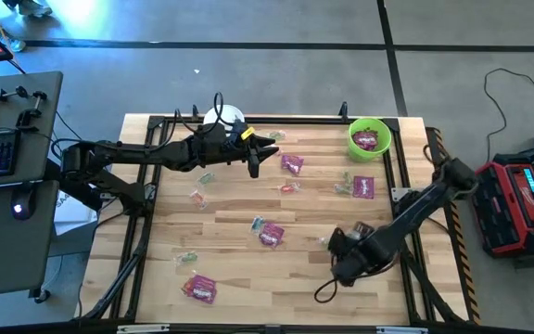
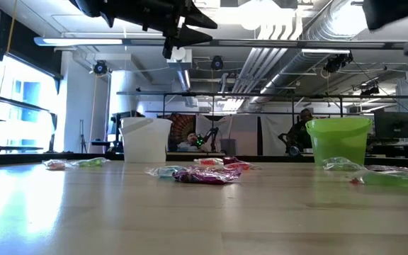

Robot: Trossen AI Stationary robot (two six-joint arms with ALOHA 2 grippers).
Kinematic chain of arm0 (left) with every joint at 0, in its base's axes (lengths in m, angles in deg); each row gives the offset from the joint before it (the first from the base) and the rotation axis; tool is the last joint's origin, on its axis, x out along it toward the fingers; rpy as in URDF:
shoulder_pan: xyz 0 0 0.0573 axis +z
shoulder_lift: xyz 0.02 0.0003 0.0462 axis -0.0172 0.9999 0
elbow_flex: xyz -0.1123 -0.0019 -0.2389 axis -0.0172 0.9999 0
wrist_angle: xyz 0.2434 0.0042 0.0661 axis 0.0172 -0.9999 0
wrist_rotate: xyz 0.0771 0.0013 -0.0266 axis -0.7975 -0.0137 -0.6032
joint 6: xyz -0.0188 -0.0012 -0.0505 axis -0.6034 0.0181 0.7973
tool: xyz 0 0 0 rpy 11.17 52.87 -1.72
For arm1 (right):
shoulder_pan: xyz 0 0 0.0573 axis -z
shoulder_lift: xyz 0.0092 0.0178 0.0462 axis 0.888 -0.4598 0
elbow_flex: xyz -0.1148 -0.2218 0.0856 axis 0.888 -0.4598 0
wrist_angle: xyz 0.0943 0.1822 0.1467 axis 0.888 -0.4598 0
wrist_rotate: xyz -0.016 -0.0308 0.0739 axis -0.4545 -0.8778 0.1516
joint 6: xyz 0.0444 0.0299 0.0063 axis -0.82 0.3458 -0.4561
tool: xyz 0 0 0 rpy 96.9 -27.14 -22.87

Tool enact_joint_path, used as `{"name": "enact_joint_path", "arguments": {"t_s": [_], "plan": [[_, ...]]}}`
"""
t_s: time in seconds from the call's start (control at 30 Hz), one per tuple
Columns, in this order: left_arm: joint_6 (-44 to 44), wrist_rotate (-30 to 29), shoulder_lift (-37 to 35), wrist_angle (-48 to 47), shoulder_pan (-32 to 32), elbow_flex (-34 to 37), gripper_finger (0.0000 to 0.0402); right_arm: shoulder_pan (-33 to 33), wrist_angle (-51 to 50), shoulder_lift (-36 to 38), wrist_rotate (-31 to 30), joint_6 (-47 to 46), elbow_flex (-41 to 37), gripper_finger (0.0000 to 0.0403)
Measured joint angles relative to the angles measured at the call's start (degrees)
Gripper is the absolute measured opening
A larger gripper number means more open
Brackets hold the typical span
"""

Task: Sort candy by brand, put in halloween buckets
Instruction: Put the violet candy into the green bucket

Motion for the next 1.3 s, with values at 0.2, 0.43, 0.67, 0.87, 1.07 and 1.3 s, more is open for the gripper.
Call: {"name": "enact_joint_path", "arguments": {"t_s": [0.2,0.43,0.67,0.87,1.07,1.3], "plan": [[0.00,0.01,0.00,0.00,0.00,0.02,0.0149,0.60,-5.01,7.52,-6.91,-5.47,0.02,0.0000],[-0.05,0.01,0.00,0.02,-0.01,0.01,0.0149,2.53,-7.83,14.21,-11.02,-7.58,0.06,0.0000],[-0.66,0.01,0.00,0.00,0.00,0.00,0.0149,2.16,-0.71,15.69,-10.38,-7.53,-0.11,0.0015],[-1.01,0.77,0.00,-0.23,0.00,0.00,0.0149,1.02,4.25,9.93,-6.85,-8.89,-0.13,0.0087],[-1.05,0.97,0.00,-0.87,0.00,0.02,0.0149,0.90,7.48,3.26,2.01,-9.49,-0.17,0.0154],[-1.45,3.79,0.00,-0.92,0.00,0.02,0.0149,0.33,8.39,-0.59,6.59,-9.16,-0.22,0.0189]]}}
